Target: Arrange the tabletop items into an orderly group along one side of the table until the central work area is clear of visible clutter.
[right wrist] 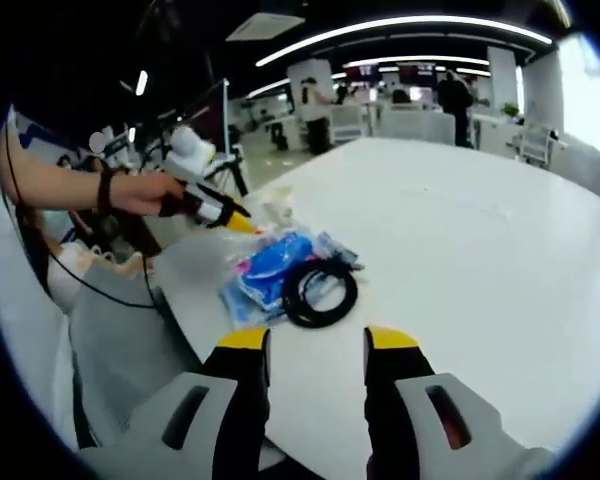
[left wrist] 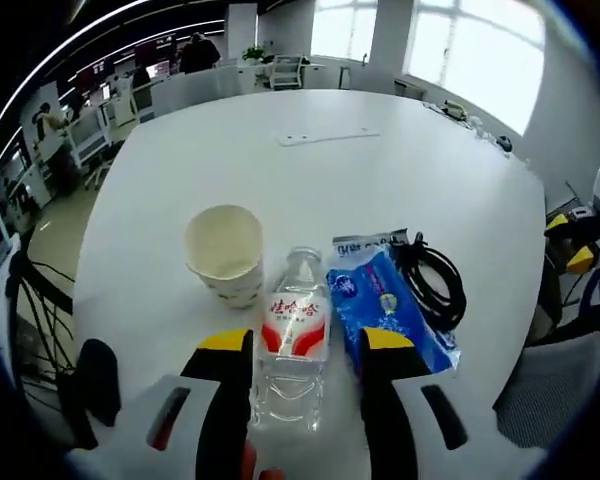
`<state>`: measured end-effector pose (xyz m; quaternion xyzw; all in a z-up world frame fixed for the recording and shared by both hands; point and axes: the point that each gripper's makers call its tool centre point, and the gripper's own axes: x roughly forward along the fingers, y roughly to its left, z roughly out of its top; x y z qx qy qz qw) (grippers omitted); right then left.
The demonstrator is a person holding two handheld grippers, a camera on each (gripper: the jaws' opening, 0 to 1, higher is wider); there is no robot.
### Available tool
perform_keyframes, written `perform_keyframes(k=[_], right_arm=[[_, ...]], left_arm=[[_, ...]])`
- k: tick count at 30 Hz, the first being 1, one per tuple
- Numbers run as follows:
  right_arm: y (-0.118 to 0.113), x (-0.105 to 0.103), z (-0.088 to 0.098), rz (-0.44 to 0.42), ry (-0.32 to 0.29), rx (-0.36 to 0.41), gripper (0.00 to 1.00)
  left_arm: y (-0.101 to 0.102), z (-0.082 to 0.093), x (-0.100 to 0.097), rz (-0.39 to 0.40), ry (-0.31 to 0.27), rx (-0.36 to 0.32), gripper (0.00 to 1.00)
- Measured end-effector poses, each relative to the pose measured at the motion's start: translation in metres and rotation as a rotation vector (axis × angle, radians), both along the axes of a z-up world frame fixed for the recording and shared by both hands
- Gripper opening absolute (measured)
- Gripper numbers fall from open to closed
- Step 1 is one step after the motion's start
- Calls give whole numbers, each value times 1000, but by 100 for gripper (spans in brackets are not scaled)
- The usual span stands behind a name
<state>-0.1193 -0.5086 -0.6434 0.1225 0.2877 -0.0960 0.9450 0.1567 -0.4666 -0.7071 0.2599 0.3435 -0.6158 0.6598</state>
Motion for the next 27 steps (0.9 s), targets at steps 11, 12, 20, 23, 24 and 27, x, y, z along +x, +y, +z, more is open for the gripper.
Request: perform_keyframes(k=[11,12,20,23,24,27], right_arm=[[9,-6,10,-15,-11,-3,37],[10,-6,11,-15,-13,-4,37],[17,-4,20,-13,-25,-22,39],[21,-5,21,-13,-27,-23,40],[21,-5,21,-13,-27,-22,40],[23,-8,19,-15,-25,-18,40]], left_arm=[[-9,-18,2,-9,17,91,42],[-9,-22,3,-6,22,105,42],[-9,-37,5,-14,34,160,42],[-8,-42,6,-14,37,176,42],[-8,-44,7,-15,36,180,42],[-7,-48,9,-8,46,189,41]])
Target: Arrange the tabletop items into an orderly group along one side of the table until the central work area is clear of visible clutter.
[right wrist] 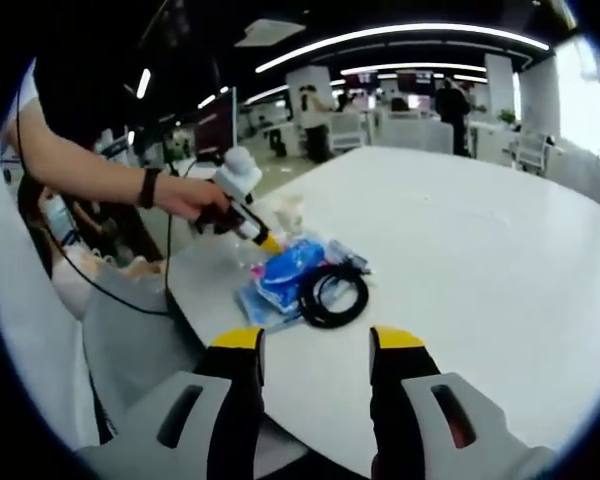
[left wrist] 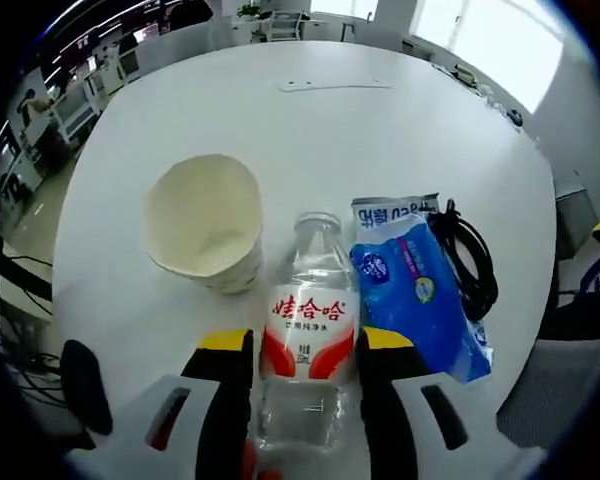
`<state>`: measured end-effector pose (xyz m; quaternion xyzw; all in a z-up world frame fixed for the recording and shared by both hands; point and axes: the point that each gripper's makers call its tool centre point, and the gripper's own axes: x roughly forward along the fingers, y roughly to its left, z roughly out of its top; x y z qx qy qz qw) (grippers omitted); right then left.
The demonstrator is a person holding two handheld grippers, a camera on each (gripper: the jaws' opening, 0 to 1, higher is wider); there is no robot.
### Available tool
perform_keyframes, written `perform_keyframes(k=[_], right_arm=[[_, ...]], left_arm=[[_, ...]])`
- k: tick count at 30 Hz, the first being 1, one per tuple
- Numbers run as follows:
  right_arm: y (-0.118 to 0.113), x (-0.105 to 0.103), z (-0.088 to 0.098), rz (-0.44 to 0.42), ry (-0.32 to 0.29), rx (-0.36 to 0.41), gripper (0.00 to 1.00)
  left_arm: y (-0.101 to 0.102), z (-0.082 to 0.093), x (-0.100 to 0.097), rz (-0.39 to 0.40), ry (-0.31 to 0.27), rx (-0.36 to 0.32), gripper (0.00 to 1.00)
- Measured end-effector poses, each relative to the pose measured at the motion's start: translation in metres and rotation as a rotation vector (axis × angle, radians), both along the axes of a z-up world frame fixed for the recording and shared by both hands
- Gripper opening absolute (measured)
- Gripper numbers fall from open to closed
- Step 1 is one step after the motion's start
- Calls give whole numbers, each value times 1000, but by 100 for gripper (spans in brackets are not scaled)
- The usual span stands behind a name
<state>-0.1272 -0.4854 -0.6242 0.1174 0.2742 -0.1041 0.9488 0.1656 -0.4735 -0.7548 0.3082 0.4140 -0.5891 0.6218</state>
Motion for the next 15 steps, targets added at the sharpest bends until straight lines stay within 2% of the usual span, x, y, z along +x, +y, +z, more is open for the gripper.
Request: perform_keyframes(k=[5,11,15], right_arm=[[3,-3,-2,3,7,3,40],[4,-1,-3,9,6,5,40],[4,3,-3,15,2,8,40]], left_arm=[[0,-1,-3,-4,18,-4,40],[2,0,-5,-19,13,-5,39],[13,4,-11,-21,13,-1,39]])
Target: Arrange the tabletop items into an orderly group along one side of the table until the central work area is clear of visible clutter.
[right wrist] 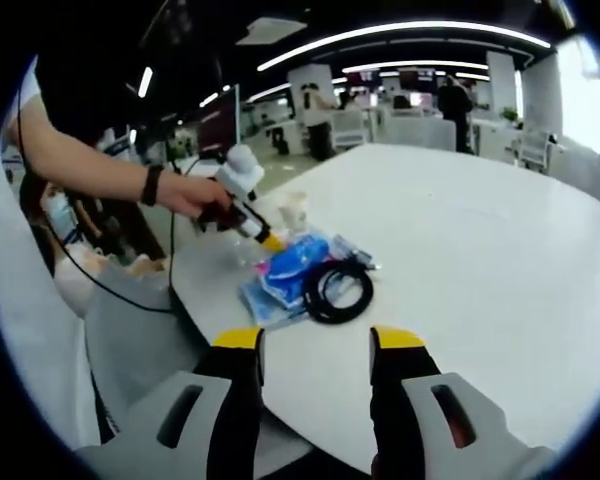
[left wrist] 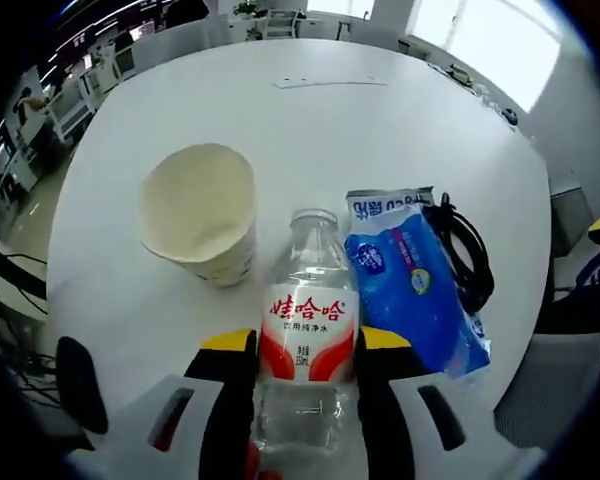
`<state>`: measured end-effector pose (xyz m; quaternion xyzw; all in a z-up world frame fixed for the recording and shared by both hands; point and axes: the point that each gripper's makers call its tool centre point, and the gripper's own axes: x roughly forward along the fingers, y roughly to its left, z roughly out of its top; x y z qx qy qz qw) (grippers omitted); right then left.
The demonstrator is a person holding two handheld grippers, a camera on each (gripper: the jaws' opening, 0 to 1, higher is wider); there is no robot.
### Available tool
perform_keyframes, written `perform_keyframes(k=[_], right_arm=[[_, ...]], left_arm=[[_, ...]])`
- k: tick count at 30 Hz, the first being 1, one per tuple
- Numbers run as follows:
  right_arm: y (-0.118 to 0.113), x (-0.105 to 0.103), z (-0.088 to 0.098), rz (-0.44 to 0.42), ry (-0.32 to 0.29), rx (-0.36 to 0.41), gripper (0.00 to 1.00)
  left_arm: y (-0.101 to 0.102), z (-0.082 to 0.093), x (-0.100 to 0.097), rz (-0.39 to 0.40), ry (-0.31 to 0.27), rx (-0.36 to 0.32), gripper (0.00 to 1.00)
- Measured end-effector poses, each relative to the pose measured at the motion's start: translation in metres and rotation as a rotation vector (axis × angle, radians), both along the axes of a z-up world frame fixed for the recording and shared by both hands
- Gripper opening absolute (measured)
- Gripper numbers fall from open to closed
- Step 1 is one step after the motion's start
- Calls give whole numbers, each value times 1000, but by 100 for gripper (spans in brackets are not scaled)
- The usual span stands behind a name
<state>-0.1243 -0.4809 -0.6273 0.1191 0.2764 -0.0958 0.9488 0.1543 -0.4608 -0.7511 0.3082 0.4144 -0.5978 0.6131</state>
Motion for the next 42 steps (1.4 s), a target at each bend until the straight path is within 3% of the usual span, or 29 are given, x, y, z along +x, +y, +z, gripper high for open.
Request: perform_keyframes(k=[14,26,42], right_arm=[[2,8,-4,29,0,9,40],[4,8,-5,36,3,18,40],[1,0,-8,7,5,28,40]], left_arm=[[25,3,-7,9,-5,24,39],[15,4,-7,-4,-1,38,43],[15,-2,-8,-42,8,53,38]])
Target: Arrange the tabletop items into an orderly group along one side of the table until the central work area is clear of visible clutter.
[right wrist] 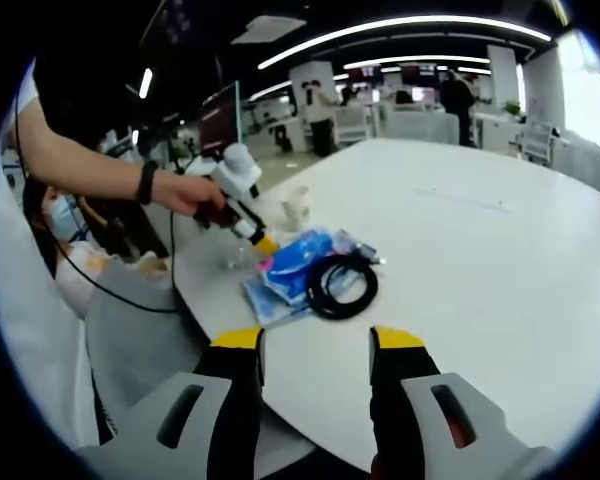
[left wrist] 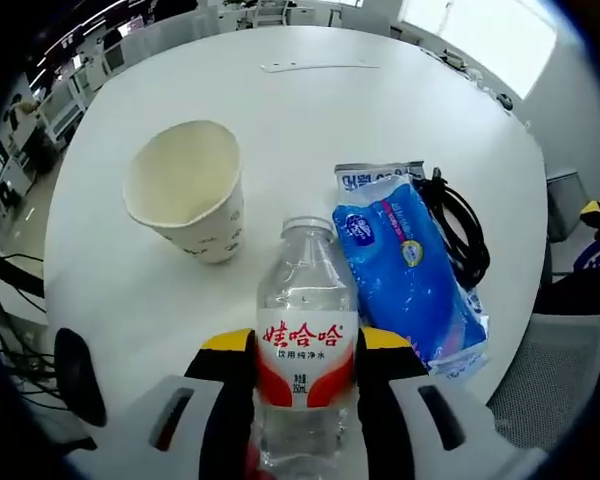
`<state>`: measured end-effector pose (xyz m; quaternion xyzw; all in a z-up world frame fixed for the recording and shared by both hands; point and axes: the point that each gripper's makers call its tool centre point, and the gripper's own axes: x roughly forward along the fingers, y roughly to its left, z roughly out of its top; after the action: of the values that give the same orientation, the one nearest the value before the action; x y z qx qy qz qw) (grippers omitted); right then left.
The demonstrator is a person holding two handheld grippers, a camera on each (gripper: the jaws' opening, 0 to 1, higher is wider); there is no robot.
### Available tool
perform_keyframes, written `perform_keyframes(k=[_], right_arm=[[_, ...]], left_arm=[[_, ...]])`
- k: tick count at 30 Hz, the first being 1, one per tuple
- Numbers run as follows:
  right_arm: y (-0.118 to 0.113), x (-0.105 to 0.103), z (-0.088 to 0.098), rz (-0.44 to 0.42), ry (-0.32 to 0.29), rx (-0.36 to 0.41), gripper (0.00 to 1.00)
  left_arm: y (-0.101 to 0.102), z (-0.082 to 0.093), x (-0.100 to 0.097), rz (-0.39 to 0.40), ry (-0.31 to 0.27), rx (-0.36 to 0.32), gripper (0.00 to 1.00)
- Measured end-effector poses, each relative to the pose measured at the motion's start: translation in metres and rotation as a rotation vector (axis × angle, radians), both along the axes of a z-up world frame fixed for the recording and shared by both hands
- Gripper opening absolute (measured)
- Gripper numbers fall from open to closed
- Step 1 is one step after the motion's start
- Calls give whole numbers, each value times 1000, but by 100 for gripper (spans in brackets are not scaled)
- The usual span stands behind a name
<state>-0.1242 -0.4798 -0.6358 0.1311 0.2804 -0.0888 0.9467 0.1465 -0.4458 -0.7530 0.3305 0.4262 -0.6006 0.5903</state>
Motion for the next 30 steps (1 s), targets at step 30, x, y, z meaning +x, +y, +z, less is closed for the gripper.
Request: perform_keyframes(k=[30], right_arm=[[3,10,-1,22,-8,3,40]], left_arm=[[12,26,7,25,-34,-102,38]])
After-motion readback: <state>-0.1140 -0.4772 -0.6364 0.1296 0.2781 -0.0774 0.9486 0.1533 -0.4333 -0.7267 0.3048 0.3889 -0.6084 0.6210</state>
